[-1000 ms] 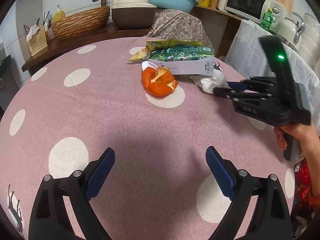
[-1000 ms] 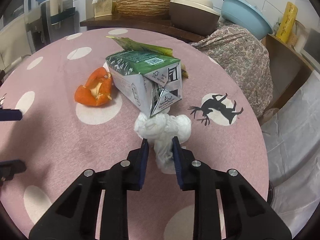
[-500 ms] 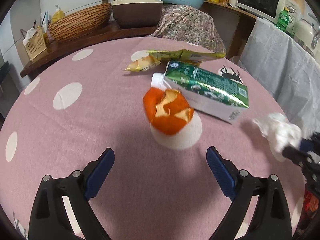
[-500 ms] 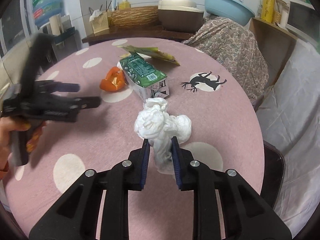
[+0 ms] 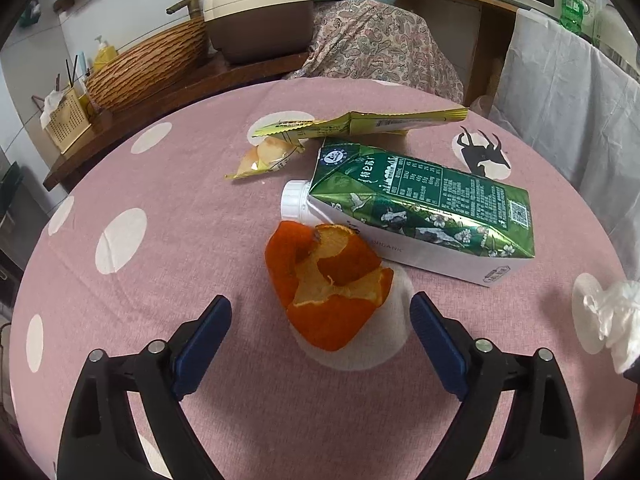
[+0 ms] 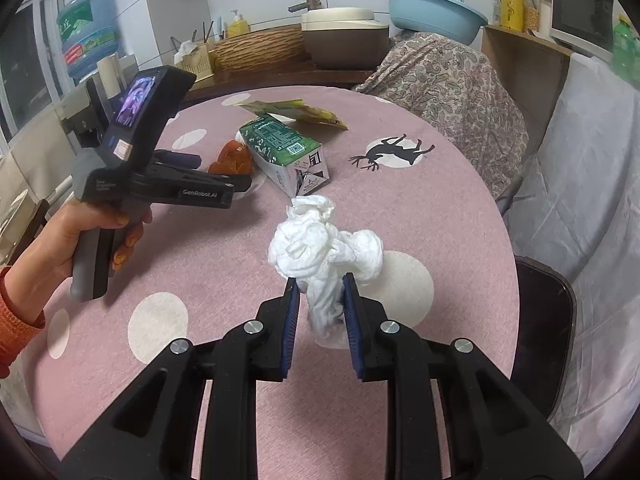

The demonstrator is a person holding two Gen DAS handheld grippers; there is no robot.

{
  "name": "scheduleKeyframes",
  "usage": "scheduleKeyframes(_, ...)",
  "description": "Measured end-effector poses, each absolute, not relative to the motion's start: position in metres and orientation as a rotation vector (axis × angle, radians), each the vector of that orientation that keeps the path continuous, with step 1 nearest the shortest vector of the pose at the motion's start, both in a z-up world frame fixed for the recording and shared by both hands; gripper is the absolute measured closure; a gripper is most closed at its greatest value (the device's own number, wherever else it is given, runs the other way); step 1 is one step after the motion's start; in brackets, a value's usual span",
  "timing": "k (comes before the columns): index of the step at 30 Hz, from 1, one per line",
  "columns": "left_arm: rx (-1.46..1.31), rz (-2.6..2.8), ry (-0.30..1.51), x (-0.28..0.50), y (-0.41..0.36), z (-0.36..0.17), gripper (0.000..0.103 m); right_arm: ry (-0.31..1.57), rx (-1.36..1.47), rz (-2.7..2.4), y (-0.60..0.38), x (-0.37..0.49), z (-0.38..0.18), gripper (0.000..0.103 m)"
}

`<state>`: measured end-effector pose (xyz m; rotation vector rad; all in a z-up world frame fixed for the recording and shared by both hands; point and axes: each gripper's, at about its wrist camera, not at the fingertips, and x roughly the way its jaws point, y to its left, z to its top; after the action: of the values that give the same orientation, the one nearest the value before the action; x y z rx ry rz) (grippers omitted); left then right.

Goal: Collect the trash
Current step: 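Grasp the orange peel with the left tool while the right tool holds the tissue, then carry tissue and orange peel over the black bin and lower them in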

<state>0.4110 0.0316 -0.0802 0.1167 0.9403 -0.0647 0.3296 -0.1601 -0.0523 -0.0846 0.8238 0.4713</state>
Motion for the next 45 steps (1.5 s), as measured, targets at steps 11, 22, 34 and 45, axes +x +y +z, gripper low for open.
scheduleKeyframes(11,0.073,-0.07,0.89,0.409,0.029,-0.077,0.063,0.81,-0.026,0.466,-0.167,0.32,-0.053,0.08)
scheduleKeyframes(22,0.003,-0.11,0.864,0.373,0.039,-0.07,0.083,0.792,0.054,0.476,-0.174,0.308,-0.056,0.08)
scheduleKeyframes(34,-0.052,-0.265,0.814,0.284,0.003,-0.051,0.084,0.747,0.184,0.454,-0.198,0.275,-0.063,0.08)
scheduleKeyframes(45,-0.009,-0.442,0.781,0.245,-0.088,-0.041,0.084,0.673,0.31,0.328,-0.262,0.23,-0.073,0.08)
